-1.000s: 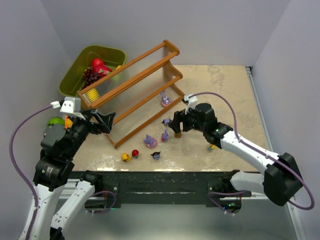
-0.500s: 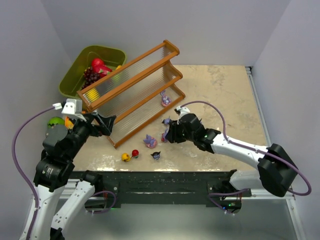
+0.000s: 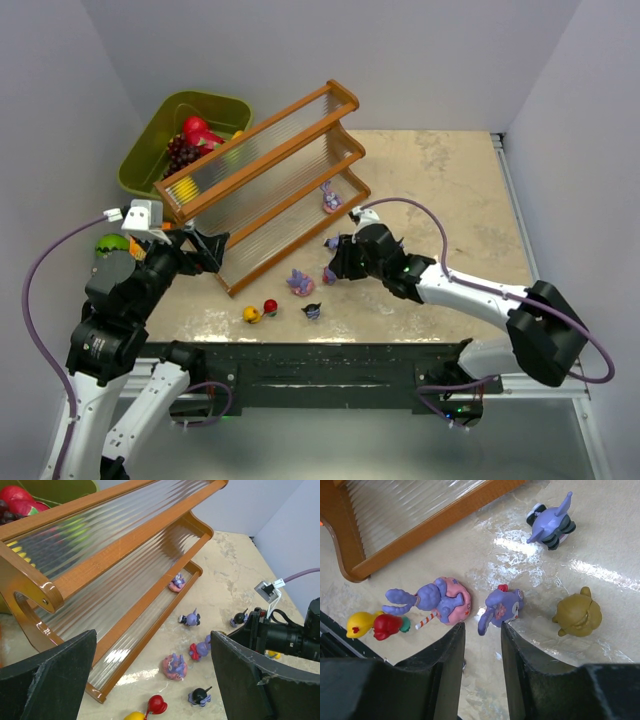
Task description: Place and organize the plastic toys onto the shelf
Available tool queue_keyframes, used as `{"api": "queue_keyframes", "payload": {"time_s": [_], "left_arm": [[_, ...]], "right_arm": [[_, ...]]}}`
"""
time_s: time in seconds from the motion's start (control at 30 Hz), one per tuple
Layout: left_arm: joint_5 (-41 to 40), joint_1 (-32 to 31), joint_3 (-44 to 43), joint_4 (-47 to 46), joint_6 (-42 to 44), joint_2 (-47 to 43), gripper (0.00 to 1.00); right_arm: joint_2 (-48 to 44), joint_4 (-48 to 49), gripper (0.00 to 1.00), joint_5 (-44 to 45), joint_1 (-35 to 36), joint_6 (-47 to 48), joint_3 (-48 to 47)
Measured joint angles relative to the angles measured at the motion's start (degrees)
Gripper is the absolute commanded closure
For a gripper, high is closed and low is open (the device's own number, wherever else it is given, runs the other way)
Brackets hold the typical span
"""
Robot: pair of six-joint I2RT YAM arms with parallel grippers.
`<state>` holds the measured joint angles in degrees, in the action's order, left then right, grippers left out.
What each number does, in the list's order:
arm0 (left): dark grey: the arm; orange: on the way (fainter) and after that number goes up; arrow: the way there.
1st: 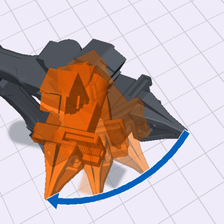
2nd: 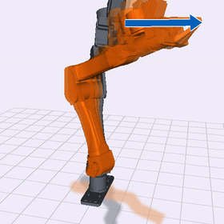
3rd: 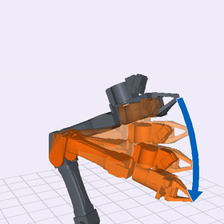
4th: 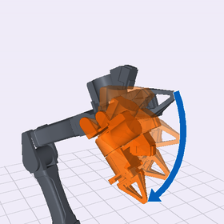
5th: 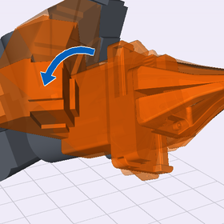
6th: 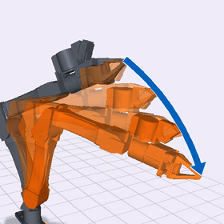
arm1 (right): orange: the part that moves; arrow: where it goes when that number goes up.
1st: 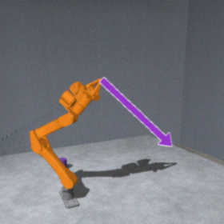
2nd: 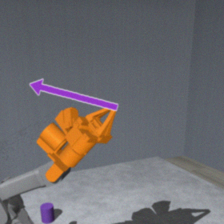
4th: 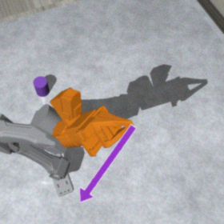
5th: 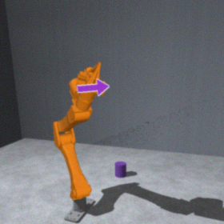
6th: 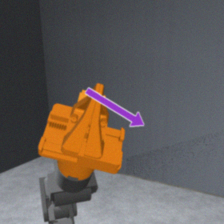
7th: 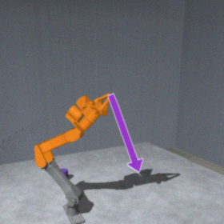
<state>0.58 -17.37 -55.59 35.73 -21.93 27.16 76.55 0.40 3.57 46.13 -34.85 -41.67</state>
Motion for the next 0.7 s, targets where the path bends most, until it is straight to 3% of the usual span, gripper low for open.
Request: {"api": "queue_keyframes", "payload": {"time_s": [0.13, 0.37, 0.7], "left_arm": [[-0.8, 0.0, 0.0, 0.0, 0.0, 0.0, 0.0], [-1.8, 0.0, 0.0, 0.3, 0.1, 0.0, 0.0], [-2.5, 0.0, -0.1, 1.7, 0.3, -0.5, 0.0]], "right_arm": [[2.9, 0.5, 0.73, 0.0, 0.0, 0.1, -1.2], [5.4, 0.5, 1.0, 0.0, 0.0, -0.2, -1.9], [4.2, -4.5, 1.0, 0.0, 0.1, -1.2, -5.0]]}}
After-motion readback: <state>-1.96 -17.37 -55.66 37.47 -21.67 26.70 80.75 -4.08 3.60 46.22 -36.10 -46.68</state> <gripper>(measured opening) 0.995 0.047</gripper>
